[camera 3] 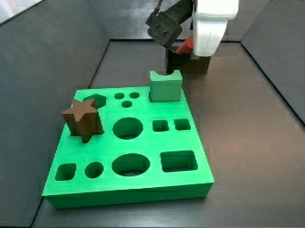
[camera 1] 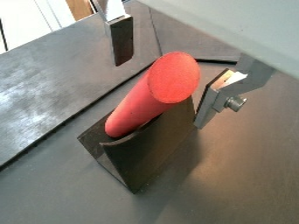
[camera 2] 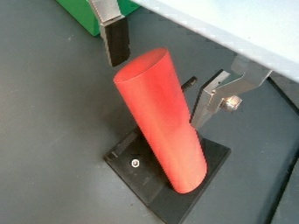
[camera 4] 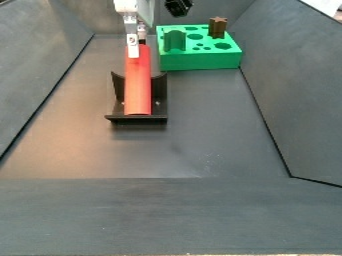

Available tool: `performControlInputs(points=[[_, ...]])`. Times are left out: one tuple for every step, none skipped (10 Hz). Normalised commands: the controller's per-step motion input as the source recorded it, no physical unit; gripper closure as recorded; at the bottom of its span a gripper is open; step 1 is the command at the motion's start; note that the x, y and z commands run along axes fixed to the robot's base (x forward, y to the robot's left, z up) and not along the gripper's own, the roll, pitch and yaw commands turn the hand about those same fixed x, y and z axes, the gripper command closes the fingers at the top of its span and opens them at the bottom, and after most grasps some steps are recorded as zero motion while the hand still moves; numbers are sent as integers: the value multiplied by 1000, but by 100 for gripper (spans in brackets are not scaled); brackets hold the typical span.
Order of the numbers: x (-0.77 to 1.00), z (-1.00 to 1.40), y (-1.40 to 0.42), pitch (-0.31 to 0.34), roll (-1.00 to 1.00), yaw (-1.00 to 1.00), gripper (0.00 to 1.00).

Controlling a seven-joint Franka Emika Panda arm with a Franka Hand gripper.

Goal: Pick up the oval object. Move up. Place the oval object on the fixture. Regrasp the oval object. Move to above the board. Insert the oval object.
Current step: Regrasp the oval object.

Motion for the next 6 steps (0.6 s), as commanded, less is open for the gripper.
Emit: performControlInputs(points=[[75, 4, -10, 206, -47, 60, 0], [75, 4, -10, 206, -46, 60, 0], [75, 4, -10, 206, -46, 60, 0], [75, 4, -10, 206, -46, 60, 0], [75, 4, -10, 205, -46, 59, 0], [75, 4, -10, 205, -46, 59, 0]])
